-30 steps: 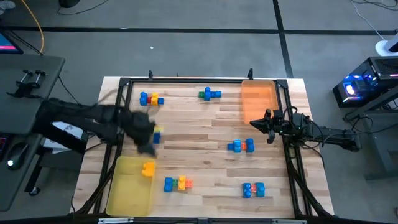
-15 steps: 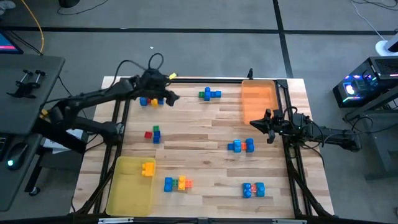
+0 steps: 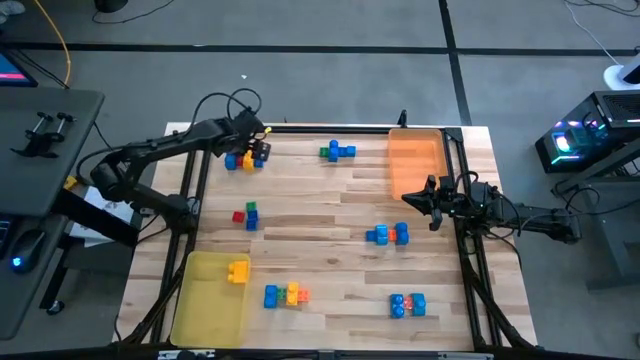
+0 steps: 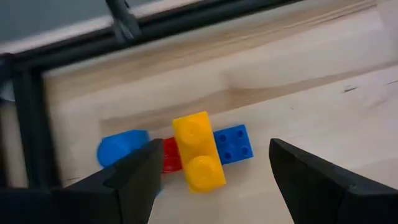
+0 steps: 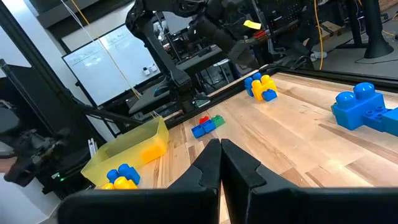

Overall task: Sort blocks by size
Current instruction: Put the large yellow game piece into the yellow bin

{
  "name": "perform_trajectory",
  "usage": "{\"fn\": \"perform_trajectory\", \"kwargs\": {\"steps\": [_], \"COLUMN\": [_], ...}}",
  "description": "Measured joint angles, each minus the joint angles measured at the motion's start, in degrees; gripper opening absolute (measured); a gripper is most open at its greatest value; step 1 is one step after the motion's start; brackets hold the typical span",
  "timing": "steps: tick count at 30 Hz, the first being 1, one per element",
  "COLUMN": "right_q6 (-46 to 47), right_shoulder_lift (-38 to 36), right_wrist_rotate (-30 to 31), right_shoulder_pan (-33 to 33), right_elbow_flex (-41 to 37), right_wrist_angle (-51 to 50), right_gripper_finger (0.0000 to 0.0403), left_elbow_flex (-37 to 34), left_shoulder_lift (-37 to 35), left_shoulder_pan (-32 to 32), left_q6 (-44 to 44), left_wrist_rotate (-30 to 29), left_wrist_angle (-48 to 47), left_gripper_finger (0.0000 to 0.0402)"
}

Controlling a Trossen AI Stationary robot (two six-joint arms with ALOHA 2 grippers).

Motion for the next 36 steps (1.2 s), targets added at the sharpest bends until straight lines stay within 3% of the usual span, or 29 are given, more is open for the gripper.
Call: {"fn": "perform_trajectory", "kwargs": {"steps": [7, 15, 18, 22, 25, 32, 36], "right_q6": [0.0, 0.0, 0.0, 0.0, 0.0, 0.0, 0.0], "right_shoulder_lift": [0.0, 0.0, 0.0, 0.0, 0.0, 0.0, 0.0], "right_wrist_rotate": [0.0, 0.0, 0.0, 0.0, 0.0, 0.0, 0.0], "right_shoulder_pan": [0.0, 0.0, 0.0, 0.0, 0.0, 0.0, 0.0], "right_elbow_flex": [0.0, 0.0, 0.0, 0.0, 0.0, 0.0, 0.0], "right_wrist_angle": [0.0, 0.0, 0.0, 0.0, 0.0, 0.0, 0.0], "right_gripper_finger": [0.0001, 0.0001, 0.0001, 0.0001, 0.0001, 0.0001, 0.0001], "left_elbow_flex": [-0.9, -0.9, -0.9, -0.9, -0.9, 0.2, 2.3], "left_shoulder_lift": [7.4, 11.5, 12.4, 12.4, 11.6, 4.1, -4.8], "left_shoulder_pan": [4.1, 4.8, 4.8, 4.8, 4.8, 4.9, 4.0], "left_q6": [-2.8, -4.0, -3.7, -3.7, -3.0, -0.1, 6.1], "left_wrist_rotate": [6.8, 6.7, 6.7, 6.7, 6.7, 8.3, 17.6], "left_wrist_angle": [1.6, 4.4, 4.4, 4.5, 4.6, 5.4, 3.5], "left_gripper_finger": [0.0277, 0.027, 0.0238, 0.015, 0.0081, 0.008, 0.008]}}
